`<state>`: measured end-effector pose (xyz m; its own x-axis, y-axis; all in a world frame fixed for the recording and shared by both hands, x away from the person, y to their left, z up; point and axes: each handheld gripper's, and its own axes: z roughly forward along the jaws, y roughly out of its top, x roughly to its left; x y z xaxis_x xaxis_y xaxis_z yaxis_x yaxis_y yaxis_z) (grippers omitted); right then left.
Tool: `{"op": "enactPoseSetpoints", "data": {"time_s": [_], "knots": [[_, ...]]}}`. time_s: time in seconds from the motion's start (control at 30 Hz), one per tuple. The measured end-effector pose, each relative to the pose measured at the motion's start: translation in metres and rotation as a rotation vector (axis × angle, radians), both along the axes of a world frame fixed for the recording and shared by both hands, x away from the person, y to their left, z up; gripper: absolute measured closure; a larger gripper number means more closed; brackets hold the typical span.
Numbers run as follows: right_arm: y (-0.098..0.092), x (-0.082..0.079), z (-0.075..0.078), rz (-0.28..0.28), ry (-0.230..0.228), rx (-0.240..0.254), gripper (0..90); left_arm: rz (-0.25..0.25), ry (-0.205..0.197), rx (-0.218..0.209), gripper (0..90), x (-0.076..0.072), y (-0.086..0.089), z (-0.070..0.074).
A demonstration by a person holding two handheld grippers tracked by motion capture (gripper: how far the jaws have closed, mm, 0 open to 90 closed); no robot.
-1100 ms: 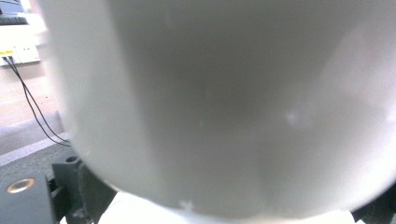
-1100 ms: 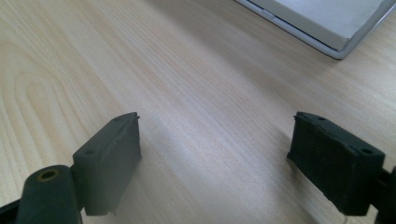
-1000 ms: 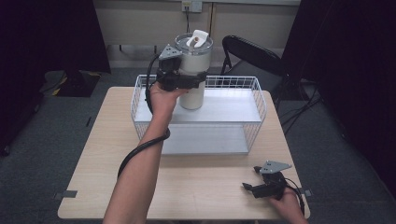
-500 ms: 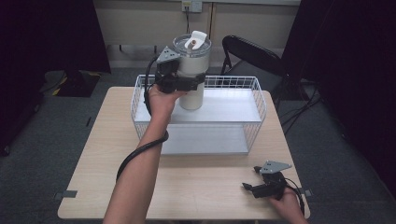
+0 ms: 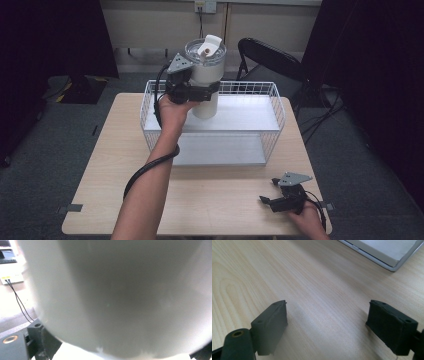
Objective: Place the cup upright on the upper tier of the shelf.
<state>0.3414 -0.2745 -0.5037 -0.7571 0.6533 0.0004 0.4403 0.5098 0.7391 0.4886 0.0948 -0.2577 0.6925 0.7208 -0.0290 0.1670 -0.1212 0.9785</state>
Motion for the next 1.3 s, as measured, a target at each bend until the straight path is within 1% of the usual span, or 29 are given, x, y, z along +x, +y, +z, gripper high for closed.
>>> {"op": "enactPoseSetpoints", "data": {"time_s": [0.03,0.13,0.2,0.37,0.4,0.43,0.47,0.5,0.6,0.7,0.73,0.8,0.87,0.93,1.03,1.13,1.17,1.2,1.3], "knots": [[0.000,0.000,0.000,0.000,0.001,0.000,15.8,0.001,0.001,-0.008,7.5,0.000,0.000,-0.001],[0.000,0.000,0.000,0.000,0.000,0.000,15.7,0.003,-0.002,-0.007,7.6,-0.002,0.001,-0.002],[0.000,0.000,0.000,0.000,0.000,0.000,15.8,-0.002,0.012,-0.017,7.6,-0.002,0.002,-0.004],[0.000,0.000,0.000,0.000,0.000,0.000,15.8,-0.001,0.030,-0.018,7.2,-0.004,0.004,-0.005],[0.000,0.000,0.000,0.000,0.000,0.000,15.8,-0.005,0.053,-0.019,6.9,-0.004,0.006,-0.006],[0.000,0.000,0.000,0.000,0.000,0.000,15.8,-0.005,0.053,-0.019,6.9,-0.004,0.006,-0.006],[0.000,0.000,0.000,0.000,0.000,0.000,15.7,-0.017,0.069,0.006,6.9,-0.004,0.008,-0.008],[0.000,0.000,0.000,0.000,0.001,0.001,15.7,-0.023,0.073,0.013,7.5,-0.005,0.010,-0.010],[0.000,0.000,0.000,0.000,0.000,0.001,15.7,-0.028,0.068,0.037,9.7,-0.010,0.015,-0.014],[0.000,0.000,0.000,0.000,0.001,0.001,15.6,-0.037,0.070,0.039,13.2,-0.015,0.021,-0.016],[0.000,0.000,0.000,0.001,0.001,0.001,15.5,-0.041,0.079,0.043,14.5,-0.018,0.025,-0.017],[0.000,0.000,0.000,0.001,0.002,0.001,15.5,-0.033,0.074,0.028,15.2,-0.022,0.030,-0.017],[0.000,0.000,0.000,0.001,0.002,0.001,15.5,-0.043,0.077,0.024,15.5,-0.026,0.035,-0.016],[0.000,0.000,0.000,0.001,0.002,0.001,15.5,-0.056,0.087,0.035,15.4,-0.031,0.039,-0.016],[0.000,0.000,0.000,0.000,0.001,0.001,15.5,-0.052,0.101,0.054,15.4,-0.036,0.043,-0.016],[0.000,0.000,0.000,-0.002,0.002,0.001,15.5,-0.055,0.106,0.056,15.5,-0.042,0.048,-0.018],[0.000,0.000,0.000,-0.002,0.002,0.001,15.5,-0.056,0.114,0.057,15.5,-0.044,0.049,-0.019],[0.000,0.000,0.000,-0.002,0.002,0.001,15.5,-0.055,0.120,0.068,15.5,-0.047,0.051,-0.020],[0.000,0.000,0.000,-0.002,0.002,0.001,15.5,-0.045,0.121,0.088,15.6,-0.054,0.055,-0.021]]}}
